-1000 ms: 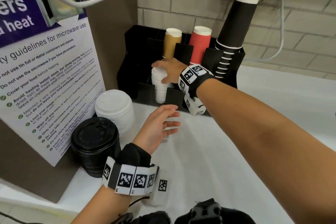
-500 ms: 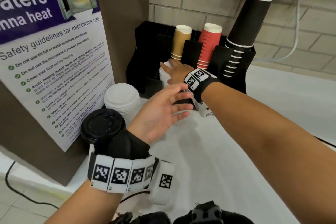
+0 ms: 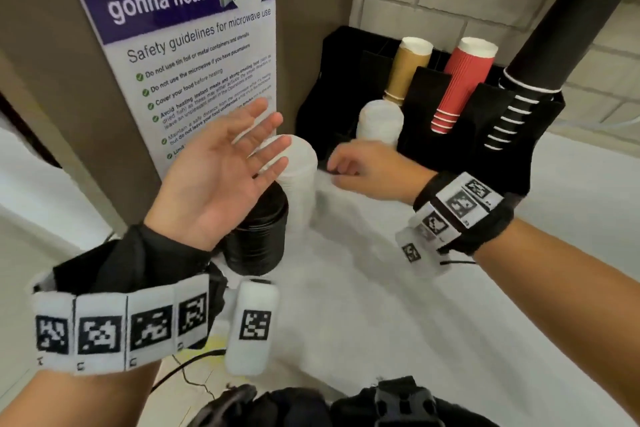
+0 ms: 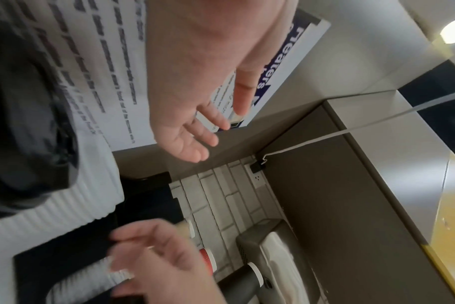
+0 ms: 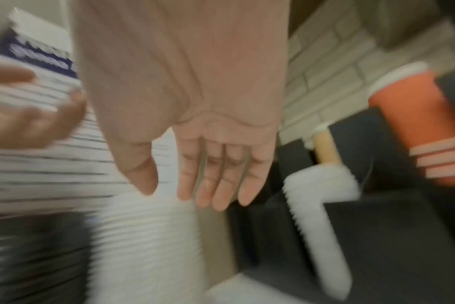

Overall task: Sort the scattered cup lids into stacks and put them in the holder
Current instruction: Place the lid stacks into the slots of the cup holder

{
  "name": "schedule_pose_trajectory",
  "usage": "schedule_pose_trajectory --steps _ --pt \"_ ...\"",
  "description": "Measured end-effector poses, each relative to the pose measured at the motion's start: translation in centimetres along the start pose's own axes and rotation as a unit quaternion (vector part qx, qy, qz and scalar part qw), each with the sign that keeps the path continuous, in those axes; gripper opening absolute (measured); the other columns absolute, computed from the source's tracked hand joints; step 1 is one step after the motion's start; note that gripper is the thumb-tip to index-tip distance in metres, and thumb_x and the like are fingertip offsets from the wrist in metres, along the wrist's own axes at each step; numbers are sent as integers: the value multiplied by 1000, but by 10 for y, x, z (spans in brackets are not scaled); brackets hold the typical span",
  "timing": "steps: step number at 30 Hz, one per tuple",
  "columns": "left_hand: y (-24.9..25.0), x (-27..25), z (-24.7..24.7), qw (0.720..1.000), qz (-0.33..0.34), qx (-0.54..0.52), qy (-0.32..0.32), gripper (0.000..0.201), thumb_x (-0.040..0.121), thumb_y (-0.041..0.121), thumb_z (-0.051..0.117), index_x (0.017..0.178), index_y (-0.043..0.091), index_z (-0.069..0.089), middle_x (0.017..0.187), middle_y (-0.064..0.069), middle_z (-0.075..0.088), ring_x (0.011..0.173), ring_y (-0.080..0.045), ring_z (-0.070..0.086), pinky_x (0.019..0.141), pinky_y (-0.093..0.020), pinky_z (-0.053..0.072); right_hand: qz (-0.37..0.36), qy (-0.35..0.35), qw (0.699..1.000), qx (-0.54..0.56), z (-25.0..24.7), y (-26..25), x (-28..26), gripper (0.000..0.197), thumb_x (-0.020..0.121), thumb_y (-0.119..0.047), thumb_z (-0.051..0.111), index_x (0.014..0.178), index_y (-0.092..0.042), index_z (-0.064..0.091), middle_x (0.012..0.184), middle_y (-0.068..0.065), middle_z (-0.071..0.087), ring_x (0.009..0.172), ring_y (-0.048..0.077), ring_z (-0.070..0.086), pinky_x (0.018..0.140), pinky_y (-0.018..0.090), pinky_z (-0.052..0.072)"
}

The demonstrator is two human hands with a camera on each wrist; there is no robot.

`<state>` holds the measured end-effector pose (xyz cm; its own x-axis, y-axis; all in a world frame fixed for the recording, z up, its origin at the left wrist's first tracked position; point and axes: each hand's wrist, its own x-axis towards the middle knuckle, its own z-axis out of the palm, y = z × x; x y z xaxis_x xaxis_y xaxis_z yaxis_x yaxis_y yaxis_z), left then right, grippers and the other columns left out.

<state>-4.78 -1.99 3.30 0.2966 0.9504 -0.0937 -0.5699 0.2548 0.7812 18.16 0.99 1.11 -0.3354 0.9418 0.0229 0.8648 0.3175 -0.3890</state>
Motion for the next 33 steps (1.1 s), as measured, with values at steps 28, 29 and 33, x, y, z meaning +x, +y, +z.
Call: schedule_pose_trajectory --steps 28,29,33 --pt "-9 -37 -58 947 -256 103 167 28 90 23 55 68 24 38 66 4 28 61 -13 33 70 -29 33 71 -186 977 70 108 -50 -16 56 94 -48 52 130 -5 46 112 10 64 100 23 60 87 32 48" --pt "-10 -39 -63 942 -267 108 169 28 88 26 57 67 24 38 66 4 30 61 -13 35 70 -30 34 72 -185 978 72 108 -49 -15 56 94 -48 51 130 -6 46 111 9 64 98 22 60 83 30 47" --pt "-20 -49 -72 925 -326 126 148 35 72 42 66 102 24 61 102 3 60 103 -17 56 93 -39 39 74 -176 978 82 110 -46 -12 56 93 -50 51 130 -9 47 101 1 60 91 16 56 74 24 39"
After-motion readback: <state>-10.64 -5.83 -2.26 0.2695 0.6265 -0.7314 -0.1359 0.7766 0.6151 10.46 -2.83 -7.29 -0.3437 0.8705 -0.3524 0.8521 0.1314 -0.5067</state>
